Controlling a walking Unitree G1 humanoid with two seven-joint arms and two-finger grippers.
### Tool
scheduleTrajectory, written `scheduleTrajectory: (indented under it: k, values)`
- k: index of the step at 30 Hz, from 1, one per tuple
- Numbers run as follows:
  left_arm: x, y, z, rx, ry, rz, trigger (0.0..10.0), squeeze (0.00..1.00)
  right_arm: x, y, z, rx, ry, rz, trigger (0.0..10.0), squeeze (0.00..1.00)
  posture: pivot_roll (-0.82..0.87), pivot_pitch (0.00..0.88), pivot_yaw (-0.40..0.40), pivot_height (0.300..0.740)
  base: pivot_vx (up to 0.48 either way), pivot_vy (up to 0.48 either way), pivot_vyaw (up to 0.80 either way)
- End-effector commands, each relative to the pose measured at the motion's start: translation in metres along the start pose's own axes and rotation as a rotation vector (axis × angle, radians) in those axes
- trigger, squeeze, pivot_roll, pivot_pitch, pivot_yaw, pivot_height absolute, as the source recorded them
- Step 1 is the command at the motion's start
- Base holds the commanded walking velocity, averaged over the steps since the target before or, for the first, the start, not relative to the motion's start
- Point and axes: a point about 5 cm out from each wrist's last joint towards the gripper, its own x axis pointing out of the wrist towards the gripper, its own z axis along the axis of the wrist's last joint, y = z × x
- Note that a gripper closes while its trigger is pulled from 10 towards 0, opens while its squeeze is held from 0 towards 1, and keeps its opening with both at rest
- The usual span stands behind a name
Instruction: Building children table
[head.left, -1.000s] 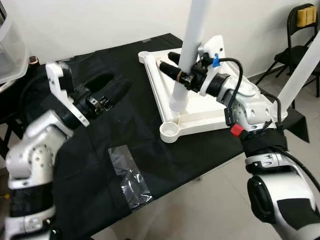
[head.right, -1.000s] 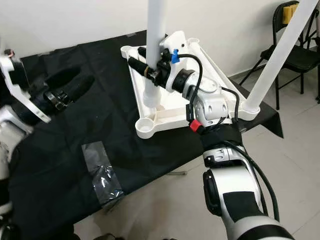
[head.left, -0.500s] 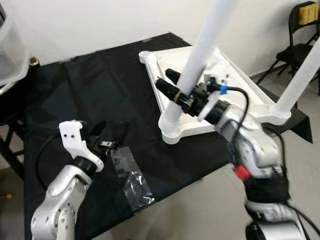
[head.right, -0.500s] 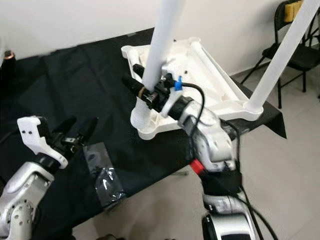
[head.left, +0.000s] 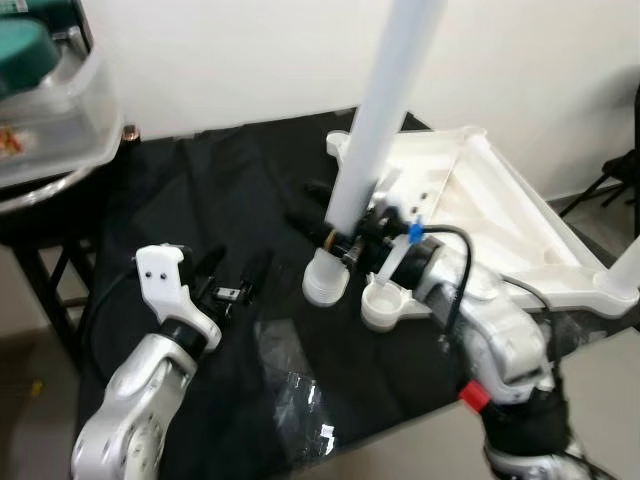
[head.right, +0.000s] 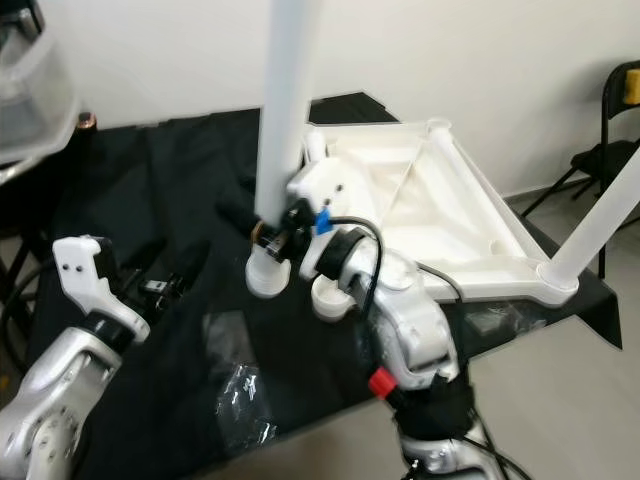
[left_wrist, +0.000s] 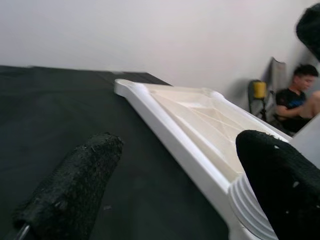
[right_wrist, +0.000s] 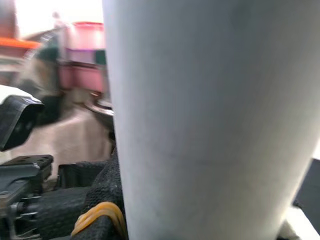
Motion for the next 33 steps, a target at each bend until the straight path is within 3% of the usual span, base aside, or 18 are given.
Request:
scheduleTrajectory:
  k: [1,5,7,12,15,18,21,25,33]
  values:
    - [0.001,-0.004,-0.005,0.001,0.016,-0.006,10.0,0.00,-0.001,0.000,0.004,-0.018,-0.005,-0.003,10.0,0.00,-0.02,0.133,0.018,0.740,0.330,0.000,0.00]
    - [0.000,-0.008,-0.011,0.019,0.049,-0.027,10.0,0.00,-0.001,0.001,0.004,-0.016,0.002,0.005,10.0,0.00,-0.02,0.134,0.018,0.740,0.083,0.000,0.00]
    - [-0.003,-0.011,-0.022,0.098,0.109,-0.043,10.0,0.00,0.000,0.000,0.005,0.000,0.006,0.004,10.0,0.00,-0.02,0.141,0.019,0.740,0.000,0.000,0.00]
    - [-0.009,-0.010,-0.032,0.152,0.139,-0.047,10.0,0.00,-0.001,-0.002,0.008,0.024,0.000,0.034,10.0,0.00,-0.02,0.152,0.019,0.740,0.000,0.000,0.00]
    - [-0.015,-0.004,-0.040,0.230,0.163,-0.011,10.0,0.00,-0.005,-0.007,0.016,0.055,-0.022,0.110,10.0,0.00,-0.02,0.167,0.018,0.740,0.000,0.000,0.00]
    - [-0.024,0.000,-0.048,0.315,0.197,0.050,10.0,0.00,-0.018,-0.024,0.029,0.088,-0.024,0.256,10.0,0.00,-0.01,0.190,0.013,0.740,0.000,0.000,0.00]
    - [-0.029,0.001,-0.050,0.311,0.205,0.092,10.0,0.00,-0.026,-0.031,0.034,0.041,-0.008,0.314,10.0,0.00,0.00,0.211,0.013,0.740,0.000,0.000,0.00]
    - [-0.038,0.006,-0.038,0.304,0.133,0.216,10.0,0.00,-0.036,-0.041,0.031,0.039,0.060,0.572,10.0,0.00,0.01,0.285,0.024,0.740,0.000,0.000,0.00]
    - [-0.041,0.014,-0.029,0.328,0.093,0.295,10.0,0.00,-0.033,-0.049,0.042,0.069,0.045,0.676,10.0,0.00,0.03,0.334,0.034,0.740,0.000,0.000,0.00]
